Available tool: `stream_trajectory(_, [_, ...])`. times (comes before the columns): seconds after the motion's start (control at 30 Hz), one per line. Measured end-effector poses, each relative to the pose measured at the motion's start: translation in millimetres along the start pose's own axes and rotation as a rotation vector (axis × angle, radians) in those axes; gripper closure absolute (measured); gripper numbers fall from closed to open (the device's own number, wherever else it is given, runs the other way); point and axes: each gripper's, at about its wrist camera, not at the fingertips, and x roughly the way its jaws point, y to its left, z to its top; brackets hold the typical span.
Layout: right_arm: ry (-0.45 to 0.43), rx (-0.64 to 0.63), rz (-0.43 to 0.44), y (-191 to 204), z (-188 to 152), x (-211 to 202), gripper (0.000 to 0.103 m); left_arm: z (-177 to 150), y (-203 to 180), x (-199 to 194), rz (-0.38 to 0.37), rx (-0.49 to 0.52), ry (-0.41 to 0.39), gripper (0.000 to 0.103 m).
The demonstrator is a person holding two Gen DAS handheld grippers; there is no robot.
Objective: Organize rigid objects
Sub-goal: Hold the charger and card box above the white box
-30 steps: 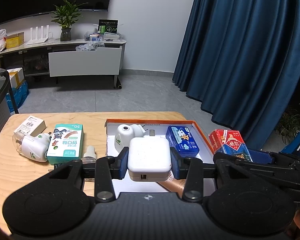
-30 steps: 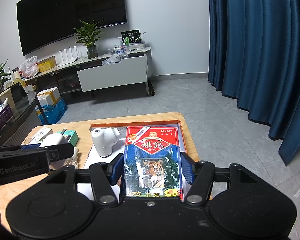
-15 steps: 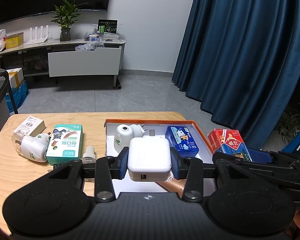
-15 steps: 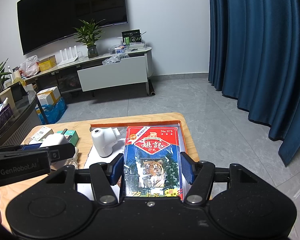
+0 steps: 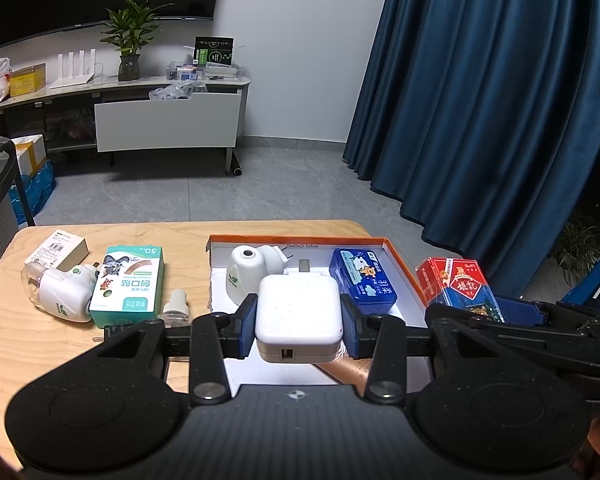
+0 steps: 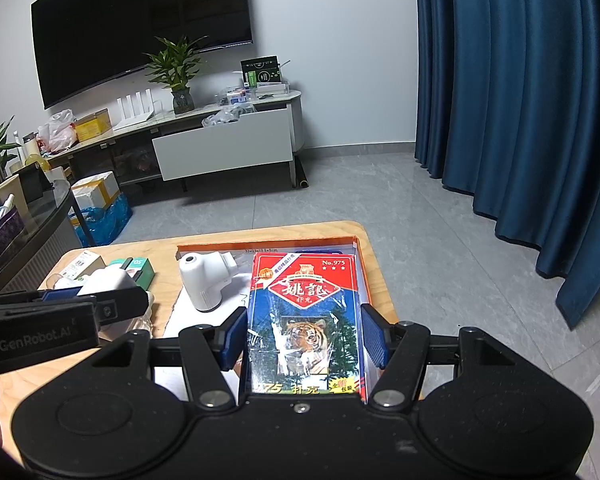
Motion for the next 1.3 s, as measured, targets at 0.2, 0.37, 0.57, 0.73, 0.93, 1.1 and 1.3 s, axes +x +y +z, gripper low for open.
stream_trajectory(0.2, [0.0, 0.003, -0.001, -3.0, -1.1, -0.3, 0.032, -1.2, -0.7, 0.1, -0.001, -0.001, 0.001, 0.061])
stream_trajectory(0.37, [0.001, 0.003, -0.001, -1.9, -1.2, 0.3, 0.031, -1.7, -0.6, 0.3, -0.002, -0.002, 0.001, 0.061])
stream_trajectory(0.57, [0.0, 0.003, -0.001, -3.1, -1.3, -0.1, 0.032, -1.8, 0.0, 1.7, -0.005, -0.002, 0.005, 0.061])
stream_trajectory(0.73, [0.001, 0.004, -0.002, -2.0, -0.8, 0.2, 0.031, -1.9, 0.2, 2.1, -0.006, -0.002, 0.007, 0.061])
stream_trajectory(0.93, [0.002, 0.003, -0.001, -2.4, -0.7, 0.3, 0.032, -2.7, -0.4, 1.7, -0.008, -0.001, 0.009, 0.061])
stream_trajectory(1.1, [0.002, 0.006, -0.002, -2.2, -0.5, 0.2, 0.031, -2.9, -0.5, 2.8, -0.008, -0.001, 0.011, 0.061])
stream_trajectory(1.3, [0.003, 0.006, -0.002, -3.2, -0.5, 0.1, 0.031, -2.8, -0.7, 3.7, -0.009, 0.0, 0.013, 0.061])
